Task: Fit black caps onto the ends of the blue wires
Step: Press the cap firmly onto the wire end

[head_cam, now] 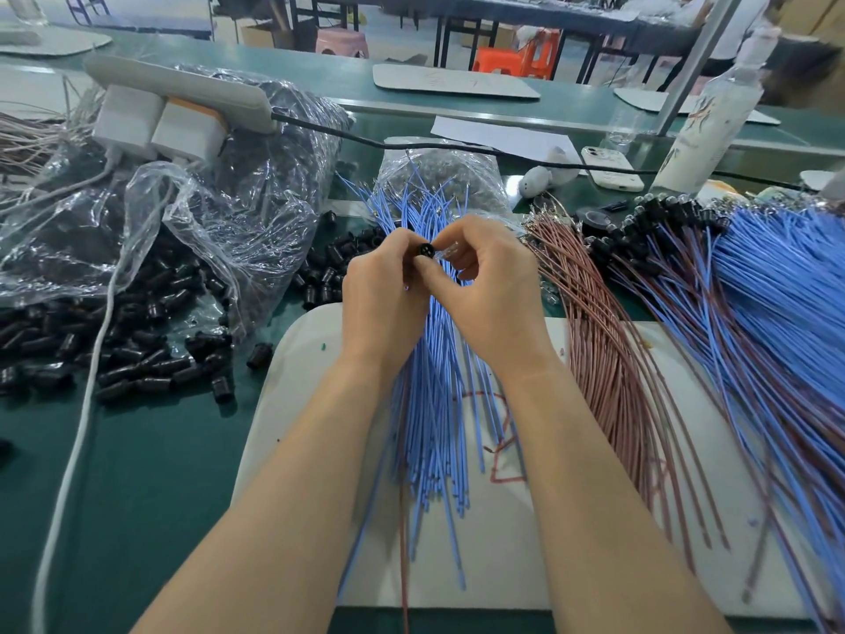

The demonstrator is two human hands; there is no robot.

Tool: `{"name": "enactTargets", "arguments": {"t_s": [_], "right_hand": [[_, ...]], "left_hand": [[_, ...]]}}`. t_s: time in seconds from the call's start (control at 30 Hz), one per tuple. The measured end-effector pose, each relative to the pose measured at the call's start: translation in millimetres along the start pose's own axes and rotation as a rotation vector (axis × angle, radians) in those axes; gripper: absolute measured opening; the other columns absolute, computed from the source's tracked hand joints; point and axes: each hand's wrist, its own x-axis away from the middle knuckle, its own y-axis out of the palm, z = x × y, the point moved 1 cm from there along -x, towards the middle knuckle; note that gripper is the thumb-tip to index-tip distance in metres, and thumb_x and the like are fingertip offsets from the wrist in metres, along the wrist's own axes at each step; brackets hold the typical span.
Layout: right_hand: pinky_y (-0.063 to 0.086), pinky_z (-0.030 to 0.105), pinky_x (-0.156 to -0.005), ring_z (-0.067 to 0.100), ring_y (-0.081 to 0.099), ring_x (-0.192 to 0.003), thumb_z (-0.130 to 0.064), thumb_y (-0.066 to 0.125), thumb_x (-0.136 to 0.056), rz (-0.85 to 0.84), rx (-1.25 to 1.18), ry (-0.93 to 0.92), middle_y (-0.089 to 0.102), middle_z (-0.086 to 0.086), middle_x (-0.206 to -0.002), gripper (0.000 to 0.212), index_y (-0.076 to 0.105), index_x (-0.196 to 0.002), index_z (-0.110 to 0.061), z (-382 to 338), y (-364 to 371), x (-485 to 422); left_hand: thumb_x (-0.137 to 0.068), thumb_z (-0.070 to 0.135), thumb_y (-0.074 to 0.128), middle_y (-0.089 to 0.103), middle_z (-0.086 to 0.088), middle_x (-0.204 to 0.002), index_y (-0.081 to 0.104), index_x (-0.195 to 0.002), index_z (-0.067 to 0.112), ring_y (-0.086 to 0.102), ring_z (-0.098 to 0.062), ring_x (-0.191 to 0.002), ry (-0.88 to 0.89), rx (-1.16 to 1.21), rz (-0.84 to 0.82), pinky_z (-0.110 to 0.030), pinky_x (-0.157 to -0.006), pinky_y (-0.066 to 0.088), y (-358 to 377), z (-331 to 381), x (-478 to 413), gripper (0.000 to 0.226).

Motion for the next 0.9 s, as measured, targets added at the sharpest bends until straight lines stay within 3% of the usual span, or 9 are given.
{"name": "enactTargets", "arguments": {"t_s": [0.13, 0.23, 0.37, 0.53, 0.7, 0.9], "right_hand": [[0.047, 0.028, -0.075, 0.011, 0.053, -0.074, -0.015, 0.072, -0.080, -0.030, -0.014, -0.005, 0.061, 0.005, -0.086, 0.013, 0.064, -0.089, -0.010, -1.1, -0.6, 0.7], [0.048, 0.020, -0.072, 0.009, 0.057, -0.076, -0.017, 0.072, -0.082, -0.067, -0.075, 0.023, 0.064, 0.003, -0.088, 0.012, 0.067, -0.093, -0.013, -1.5, -3.8, 0.1], [0.050, 0.016, -0.076, 0.005, 0.064, -0.081, -0.010, 0.061, -0.090, -0.054, -0.204, 0.095, 0.070, -0.004, -0.089, 0.013, 0.071, -0.098, -0.015, 2.4, -14.8, -4.0], [0.051, 0.018, -0.079, 0.003, 0.063, -0.079, -0.006, 0.064, -0.088, -0.068, -0.257, 0.097, 0.066, -0.008, -0.085, 0.012, 0.065, -0.098, -0.013, 1.5, -17.7, -5.3], [0.052, 0.017, -0.076, 0.002, 0.063, -0.074, -0.006, 0.067, -0.086, -0.074, -0.185, 0.069, 0.066, -0.008, -0.077, 0.006, 0.068, -0.090, -0.011, -0.1, -17.5, -4.2], [0.051, 0.022, -0.074, 0.006, 0.061, -0.073, -0.008, 0.068, -0.085, -0.052, -0.061, 0.033, 0.066, -0.005, -0.075, 0.004, 0.070, -0.087, -0.010, -3.5, -15.3, -3.0]], "left_hand": [[-0.080, 0.001, 0.055, 0.069, -0.002, -0.073, 0.066, -0.087, 0.013, 0.062, -0.023, -0.069, -0.001, 0.001, 0.016, -0.037, -0.070, 0.052, -2.7, -0.9, -1.1, 0.019], [-0.082, 0.004, 0.057, 0.070, -0.003, -0.074, 0.066, -0.088, 0.012, 0.065, -0.026, -0.073, -0.013, 0.025, 0.014, -0.041, -0.073, 0.053, -2.8, -4.5, -2.3, 0.014], [-0.084, 0.013, 0.062, 0.069, -0.001, -0.074, 0.064, -0.086, 0.014, 0.065, -0.024, -0.070, 0.008, 0.053, 0.014, -0.042, -0.073, 0.054, -2.1, -7.3, -1.3, 0.003], [-0.085, 0.015, 0.062, 0.069, -0.002, -0.072, 0.064, -0.084, 0.013, 0.063, -0.027, -0.069, -0.006, 0.024, 0.004, -0.043, -0.071, 0.053, 0.3, -9.5, -3.6, 0.003], [-0.086, 0.014, 0.060, 0.068, -0.008, -0.073, 0.063, -0.083, 0.008, 0.060, -0.037, -0.075, 0.022, -0.031, -0.014, -0.046, -0.071, 0.051, -0.6, -7.1, -3.9, 0.007], [-0.087, 0.011, 0.057, 0.070, -0.010, -0.082, 0.063, -0.089, 0.006, 0.060, -0.035, -0.081, 0.025, -0.123, -0.019, -0.045, -0.074, 0.048, -3.5, -2.3, -2.4, 0.008]]}}
